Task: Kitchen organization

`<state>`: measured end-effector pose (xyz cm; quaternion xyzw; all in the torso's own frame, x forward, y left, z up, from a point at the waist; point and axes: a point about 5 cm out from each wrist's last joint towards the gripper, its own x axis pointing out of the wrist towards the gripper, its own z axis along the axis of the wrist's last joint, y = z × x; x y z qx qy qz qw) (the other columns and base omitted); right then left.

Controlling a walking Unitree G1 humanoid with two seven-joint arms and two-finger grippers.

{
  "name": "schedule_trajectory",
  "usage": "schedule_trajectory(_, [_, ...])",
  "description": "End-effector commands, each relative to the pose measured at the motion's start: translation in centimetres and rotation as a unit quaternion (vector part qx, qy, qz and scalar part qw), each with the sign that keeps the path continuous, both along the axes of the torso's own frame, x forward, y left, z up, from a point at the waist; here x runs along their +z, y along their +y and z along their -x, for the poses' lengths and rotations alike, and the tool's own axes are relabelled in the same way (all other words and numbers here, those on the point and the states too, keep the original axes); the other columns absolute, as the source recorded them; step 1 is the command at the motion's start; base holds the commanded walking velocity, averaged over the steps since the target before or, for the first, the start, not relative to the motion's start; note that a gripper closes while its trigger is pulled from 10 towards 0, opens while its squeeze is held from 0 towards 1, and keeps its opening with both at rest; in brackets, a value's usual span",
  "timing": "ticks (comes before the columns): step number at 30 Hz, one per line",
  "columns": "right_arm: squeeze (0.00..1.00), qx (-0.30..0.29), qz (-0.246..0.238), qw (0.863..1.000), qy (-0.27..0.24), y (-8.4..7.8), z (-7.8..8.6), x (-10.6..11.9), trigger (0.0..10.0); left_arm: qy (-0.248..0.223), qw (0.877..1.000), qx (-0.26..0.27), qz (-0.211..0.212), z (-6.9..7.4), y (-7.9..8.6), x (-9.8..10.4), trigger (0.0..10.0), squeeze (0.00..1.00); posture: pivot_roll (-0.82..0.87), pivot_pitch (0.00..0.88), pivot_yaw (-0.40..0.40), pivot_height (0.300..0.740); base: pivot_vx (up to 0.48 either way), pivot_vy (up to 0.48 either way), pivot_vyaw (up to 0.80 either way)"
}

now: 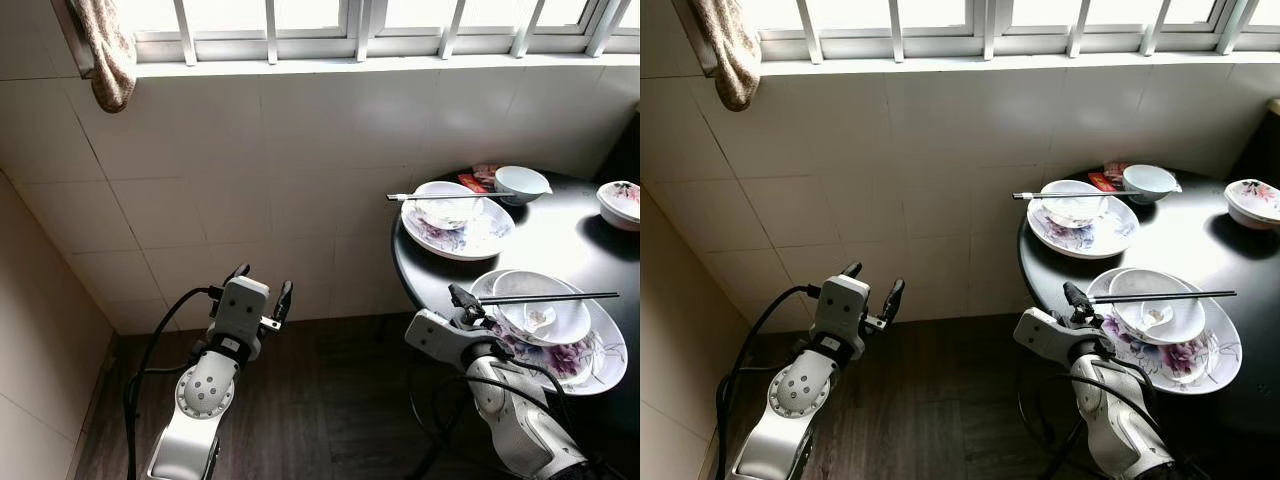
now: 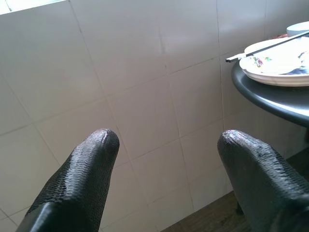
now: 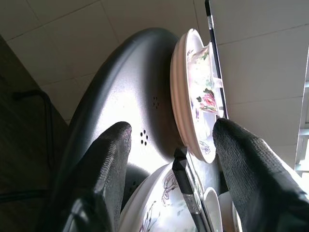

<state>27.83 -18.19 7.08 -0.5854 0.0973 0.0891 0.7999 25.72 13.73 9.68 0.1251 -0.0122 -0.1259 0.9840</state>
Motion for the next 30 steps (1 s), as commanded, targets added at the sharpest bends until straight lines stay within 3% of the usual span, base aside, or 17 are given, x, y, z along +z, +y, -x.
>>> schedule_trajectory(1, [0.0,0.0,-0.007,1.0,0.007,-0.1,-0.3,-0.1,10.0,0.006,1.0,-0.003,0.0,-0.2,-0.1,-0.1,10.0,0.0,0.05,0.0,-0.024,0.74,0.0,0.0,0.0])
schedule_trajectory(30, [0.0,-0.012,0.042,0.999,-0.021,-2.4,-2.4,-0.3,10.0,0.006,1.0,0.0,0.003,-0.1,-0.2,-0.3,10.0,0.0,0.07,0.0,-0.046,0.74,0.0,0.0,0.0])
